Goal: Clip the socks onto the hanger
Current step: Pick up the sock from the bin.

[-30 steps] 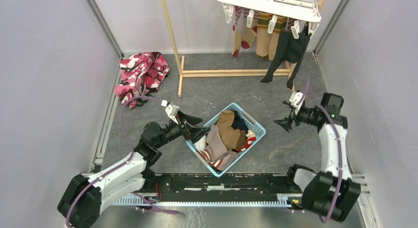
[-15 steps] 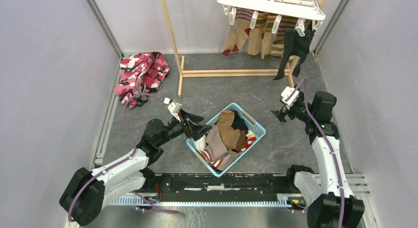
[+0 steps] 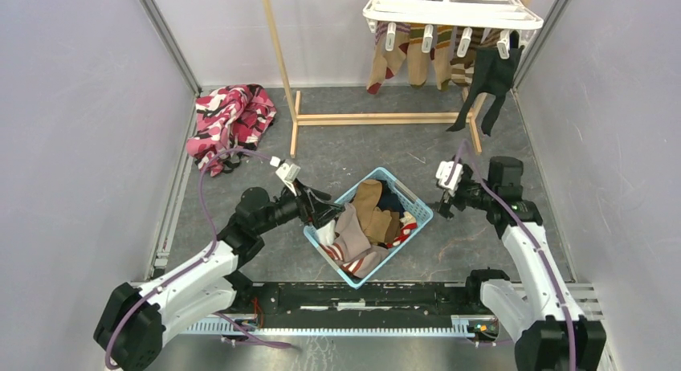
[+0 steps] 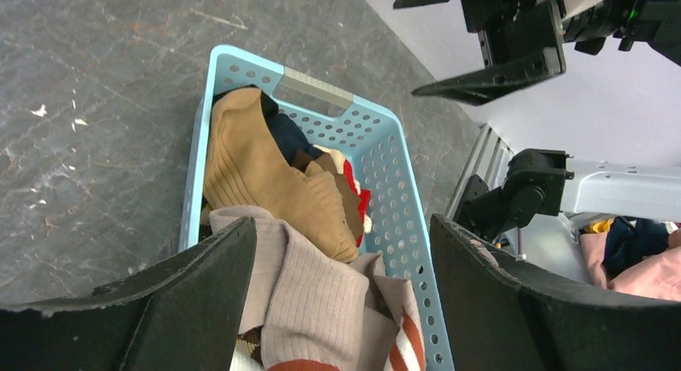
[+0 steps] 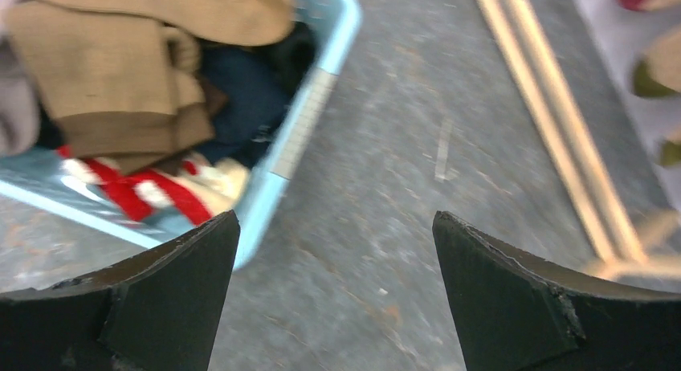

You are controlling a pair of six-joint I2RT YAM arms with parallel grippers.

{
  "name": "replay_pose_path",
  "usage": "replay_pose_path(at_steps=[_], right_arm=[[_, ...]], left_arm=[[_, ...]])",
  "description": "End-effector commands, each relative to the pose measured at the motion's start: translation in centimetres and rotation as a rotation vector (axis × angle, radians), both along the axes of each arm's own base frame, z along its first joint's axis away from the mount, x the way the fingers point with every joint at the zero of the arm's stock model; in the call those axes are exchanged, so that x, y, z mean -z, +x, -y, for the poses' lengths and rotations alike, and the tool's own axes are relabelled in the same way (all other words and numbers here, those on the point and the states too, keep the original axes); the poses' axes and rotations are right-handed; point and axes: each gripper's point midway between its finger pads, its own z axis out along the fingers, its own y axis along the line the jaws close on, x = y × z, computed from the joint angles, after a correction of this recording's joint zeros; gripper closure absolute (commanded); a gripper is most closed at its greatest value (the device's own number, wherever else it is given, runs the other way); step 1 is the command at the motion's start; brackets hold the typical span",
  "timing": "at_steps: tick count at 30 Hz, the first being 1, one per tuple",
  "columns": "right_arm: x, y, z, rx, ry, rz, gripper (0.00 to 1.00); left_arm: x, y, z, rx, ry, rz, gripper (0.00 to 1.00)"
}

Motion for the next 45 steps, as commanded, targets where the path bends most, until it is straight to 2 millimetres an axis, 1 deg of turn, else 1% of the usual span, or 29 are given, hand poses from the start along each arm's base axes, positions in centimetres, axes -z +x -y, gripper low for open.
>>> replay_pose_path(at_steps=[1,3,6,9,12,14,16,17,18,19,23,24,25,28,33,36,38,41,45], right_arm=[[1.3,-2.4,-3.3,-0.174,0.011,-0.09,0.02],[2.2,-1.8,-3.4,-0.128,-0.026,-0.069,0.02],[2.0,-0.2,-2.1,-0.016,-0.099,0.008,0.02],[1.8,0.4,-1.3,0.038,-0.119,0.048,0.02],[2.7,-0.3,-1.6,0.006,-0.116,0.022,0.02],[3.4,-1.0,-2.1,-0.036,-0.111,-0.008,0.02],[3.7,-1.4,-2.4,-0.061,-0.11,-0.027,0.02],[3.9,-1.5,-2.4,-0.066,-0.113,-0.035,0.02],[4.0,-1.6,-2.4,-0.071,-0.116,-0.037,0.02],[4.1,-1.7,-2.4,-0.074,-0.117,-0.038,0.02],[4.0,-2.0,-2.5,-0.092,-0.118,-0.037,0.02],[3.9,-2.0,-2.5,-0.094,-0.119,-0.034,0.02],[3.9,-2.1,-2.6,-0.1,-0.119,-0.034,0.02],[3.9,-2.1,-2.5,-0.102,-0.127,-0.034,0.02],[3.9,-2.2,-2.4,-0.1,-0.134,-0.029,0.02],[3.9,-2.3,-2.4,-0.106,-0.135,-0.03,0.02],[3.9,-2.3,-2.5,-0.112,-0.136,-0.03,0.02],[3.8,-2.3,-2.4,-0.112,-0.136,-0.027,0.02],[3.8,-2.4,-2.5,-0.114,-0.136,-0.027,0.02]], left_arm=[[0.4,-0.7,0.8,0.022,0.082,-0.088,0.16],[0.8,-1.1,1.5,0.002,0.156,-0.076,0.17],[2.0,-1.8,2.2,-0.022,0.267,-0.061,0.17],[2.8,-2.1,3.0,-0.03,0.319,-0.061,0.18],[3.1,-2.0,4.0,-0.031,0.35,-0.059,0.2],[3.3,-1.7,4.8,-0.026,0.368,-0.063,0.23],[3.4,-1.5,5.8,-0.016,0.385,-0.071,0.25],[3.8,-1.5,6.5,-0.004,0.402,-0.078,0.26],[3.8,-0.9,6.9,-0.027,0.417,-0.075,0.27],[4.3,-0.9,7.2,-0.024,0.439,-0.082,0.28],[5.2,-0.2,8.2,-0.051,0.525,-0.087,0.29],[5.5,-0.1,8.2,-0.064,0.556,-0.09,0.31],[5.4,0.3,8.3,-0.085,0.574,-0.087,0.31],[5.8,0.4,8.5,-0.107,0.618,-0.086,0.33],[5.5,-0.4,8.9,-0.118,0.666,-0.07,0.35],[5.4,-1.1,8.7,-0.124,0.717,-0.058,0.36],[5.7,-1.2,8.0,-0.151,0.768,-0.058,0.39],[6.3,-1.2,6.1,-0.212,0.85,-0.077,0.4],[6.8,-0.5,4.3,-0.321,0.862,-0.089,0.45]])
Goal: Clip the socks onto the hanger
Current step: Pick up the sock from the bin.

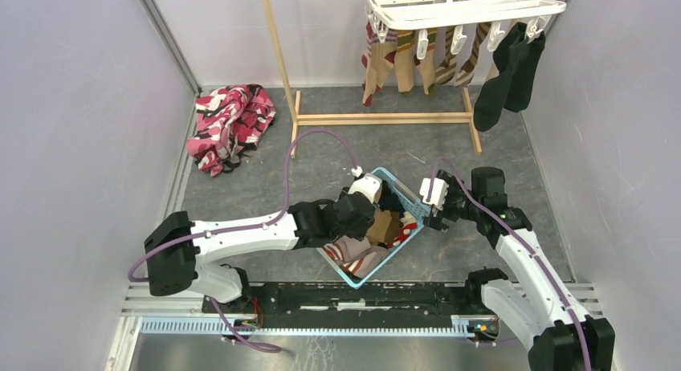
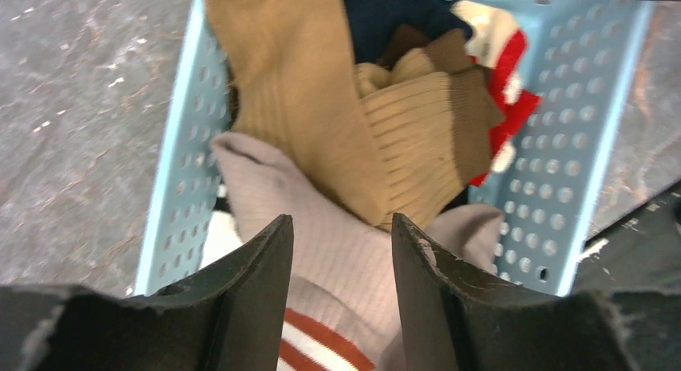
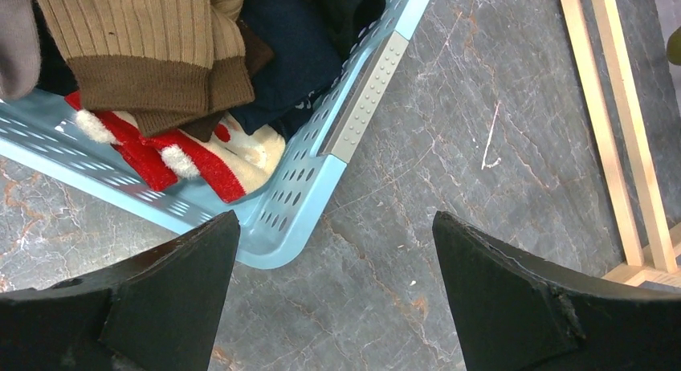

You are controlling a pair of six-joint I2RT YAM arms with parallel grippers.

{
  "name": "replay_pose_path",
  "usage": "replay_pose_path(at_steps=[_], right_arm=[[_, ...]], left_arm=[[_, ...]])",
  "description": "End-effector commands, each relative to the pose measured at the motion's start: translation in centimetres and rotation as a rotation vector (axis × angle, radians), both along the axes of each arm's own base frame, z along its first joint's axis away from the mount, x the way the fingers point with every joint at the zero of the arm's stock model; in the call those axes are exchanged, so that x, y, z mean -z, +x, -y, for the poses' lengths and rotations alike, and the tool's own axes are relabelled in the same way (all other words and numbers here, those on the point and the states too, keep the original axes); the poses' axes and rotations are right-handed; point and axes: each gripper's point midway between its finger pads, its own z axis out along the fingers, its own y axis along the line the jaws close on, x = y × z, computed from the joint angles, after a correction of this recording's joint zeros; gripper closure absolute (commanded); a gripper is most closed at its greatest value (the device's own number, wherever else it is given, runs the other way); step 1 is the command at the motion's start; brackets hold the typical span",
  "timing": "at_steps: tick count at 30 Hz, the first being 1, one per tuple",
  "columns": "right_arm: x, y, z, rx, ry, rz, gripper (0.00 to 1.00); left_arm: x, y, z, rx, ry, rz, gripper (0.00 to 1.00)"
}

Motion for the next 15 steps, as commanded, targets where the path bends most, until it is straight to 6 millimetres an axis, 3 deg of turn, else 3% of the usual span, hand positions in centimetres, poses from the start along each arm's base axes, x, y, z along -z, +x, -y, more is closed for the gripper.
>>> replay_pose_path(at_steps=[1,5,15], right_arm=[[-0.9,-0.1,-0.4,-0.025,0.009,0.028,0.02],[-0.8,-0.1,-0.4,-0.029,0.011,0.025,0.02],[-0.7,-0.4,-0.6,-0.042,0.014,0.018,0.02]], left_arm=[[0.0,1.6,-2.8,-0.158,0.068,0.065,0.46],[0.6,2.5,-3.2,-0.249,0.061,0.088,0.49],[2.9,3.3,-1.0,-0.377,-0.009,0.021,0.55]])
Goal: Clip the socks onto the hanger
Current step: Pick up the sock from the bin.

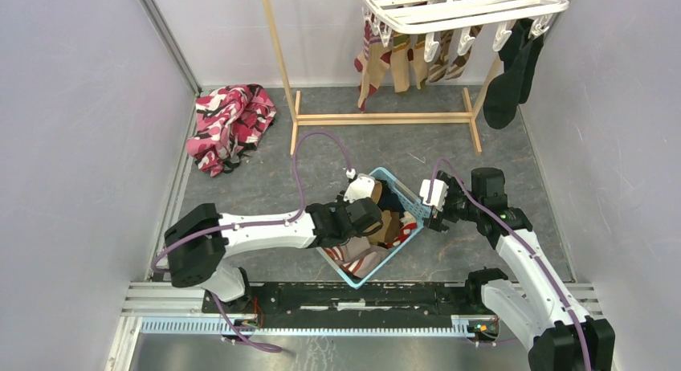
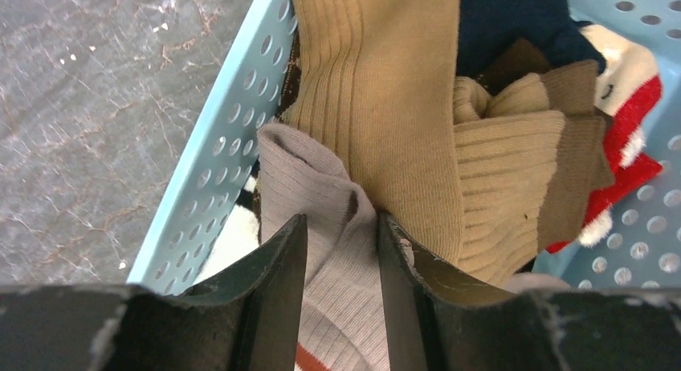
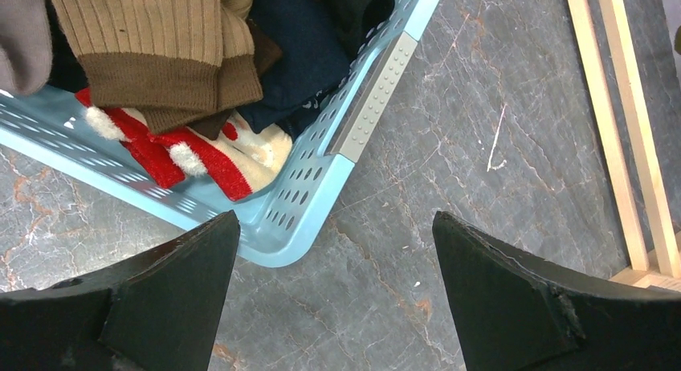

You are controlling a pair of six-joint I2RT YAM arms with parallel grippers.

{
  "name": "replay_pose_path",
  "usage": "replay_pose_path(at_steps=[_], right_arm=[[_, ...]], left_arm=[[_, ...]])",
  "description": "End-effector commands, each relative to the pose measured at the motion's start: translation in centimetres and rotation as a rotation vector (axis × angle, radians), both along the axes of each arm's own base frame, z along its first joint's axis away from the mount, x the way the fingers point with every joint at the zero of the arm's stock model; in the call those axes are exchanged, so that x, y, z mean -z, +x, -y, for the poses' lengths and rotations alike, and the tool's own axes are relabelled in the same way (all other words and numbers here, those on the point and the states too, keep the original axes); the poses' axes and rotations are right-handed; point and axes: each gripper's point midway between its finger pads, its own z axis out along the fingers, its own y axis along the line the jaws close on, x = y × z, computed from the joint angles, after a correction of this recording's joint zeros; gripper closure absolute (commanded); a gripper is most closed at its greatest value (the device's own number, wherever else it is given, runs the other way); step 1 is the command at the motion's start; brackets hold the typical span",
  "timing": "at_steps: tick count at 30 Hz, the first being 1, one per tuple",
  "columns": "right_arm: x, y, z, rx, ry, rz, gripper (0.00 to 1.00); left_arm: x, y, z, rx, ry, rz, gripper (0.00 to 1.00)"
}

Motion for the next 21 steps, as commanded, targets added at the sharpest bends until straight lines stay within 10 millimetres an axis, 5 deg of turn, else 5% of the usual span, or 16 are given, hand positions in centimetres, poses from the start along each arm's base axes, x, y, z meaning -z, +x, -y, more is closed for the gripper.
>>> replay_pose_path(at_steps=[1,8,10,15,21], right_arm=[[-0.8,-0.1,-0.5,-0.033,0.015,0.024,0.02],[-0.9,-0.3,-0.6,-0.043,0.019,0.02,0.02],[-0.9,-0.3,-0.6,-0.045,0.018,0.023,0.02],[-0.9,-0.4,-0.7,-0.049,0.022,0.018,0.02],[-1.0,-0.8,-1.1,-0.073,0.037,0.008,0.02]], left_arm=[[-0.6,1.4,0.8,-0.171,-0.094,0.023,0.55],[0.2,1.9,-0.5,-0.271,0.038,0.026,0.56],[-0.1,1.9,0.0,-0.253,0.03,0.016,0.8],[-2.7,1.8,0.8,-0.174,0.009,0.024,0.98],[-7.3,1.1,1.0,-0.023,-0.08,0.072,0.98]])
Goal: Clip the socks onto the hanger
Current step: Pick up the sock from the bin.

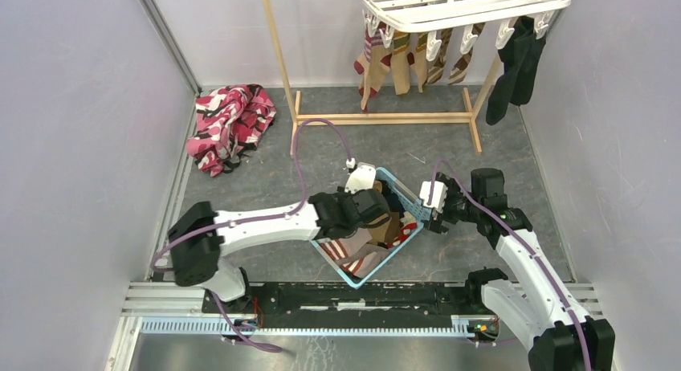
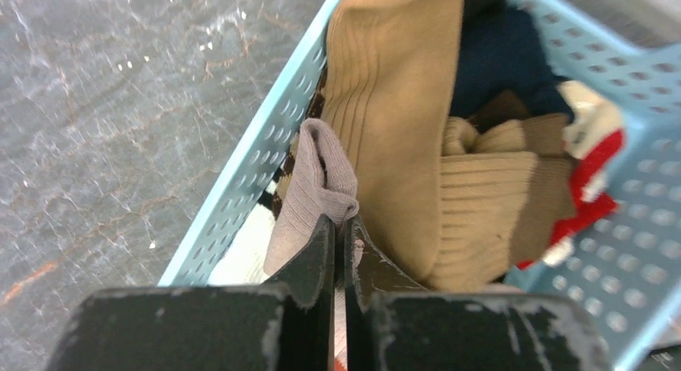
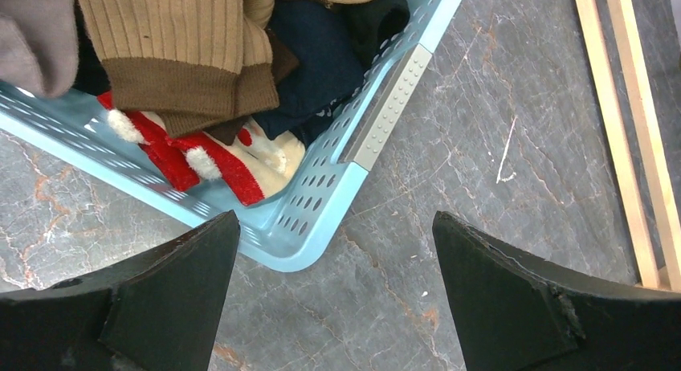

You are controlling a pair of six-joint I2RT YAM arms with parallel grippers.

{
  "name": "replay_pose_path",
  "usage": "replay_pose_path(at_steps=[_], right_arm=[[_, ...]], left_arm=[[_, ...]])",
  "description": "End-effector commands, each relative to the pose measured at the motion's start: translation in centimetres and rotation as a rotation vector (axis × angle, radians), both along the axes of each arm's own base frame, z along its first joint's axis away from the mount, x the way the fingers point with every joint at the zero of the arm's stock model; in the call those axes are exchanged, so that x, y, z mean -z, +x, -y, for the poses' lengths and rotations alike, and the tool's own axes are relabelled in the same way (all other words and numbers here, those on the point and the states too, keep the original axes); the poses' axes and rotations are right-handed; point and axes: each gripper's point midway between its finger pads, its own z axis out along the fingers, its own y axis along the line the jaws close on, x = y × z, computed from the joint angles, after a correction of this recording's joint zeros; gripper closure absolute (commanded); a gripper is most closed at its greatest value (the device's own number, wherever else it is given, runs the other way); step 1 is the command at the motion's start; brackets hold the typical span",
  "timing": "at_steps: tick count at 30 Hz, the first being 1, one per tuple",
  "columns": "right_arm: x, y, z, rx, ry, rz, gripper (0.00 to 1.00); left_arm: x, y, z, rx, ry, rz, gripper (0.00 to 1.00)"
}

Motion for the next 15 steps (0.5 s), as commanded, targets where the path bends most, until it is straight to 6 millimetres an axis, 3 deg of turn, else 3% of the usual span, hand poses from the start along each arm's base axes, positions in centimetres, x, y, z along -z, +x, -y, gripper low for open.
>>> replay_pose_path(at_steps=[1,10,15], right_arm=[[-1.0,-0.4,-0.8,-0.048,0.029,0.015,0.02],[-2.0,-2.6,-3.0,-0.219,0.107,0.031,0.02],[-3.2,-4.8,-4.6,-0.426,0.135,0.113,0.02]], left_arm=[[-5.9,-0.1,1.1,0.152,-0.132,0.089,0.98],[-12.8,-2.2,2.4,0.448,-0.343,0.243,0.98],[-17.7,-4.5,4.8,0.655,-0.558,0.361,0.98]])
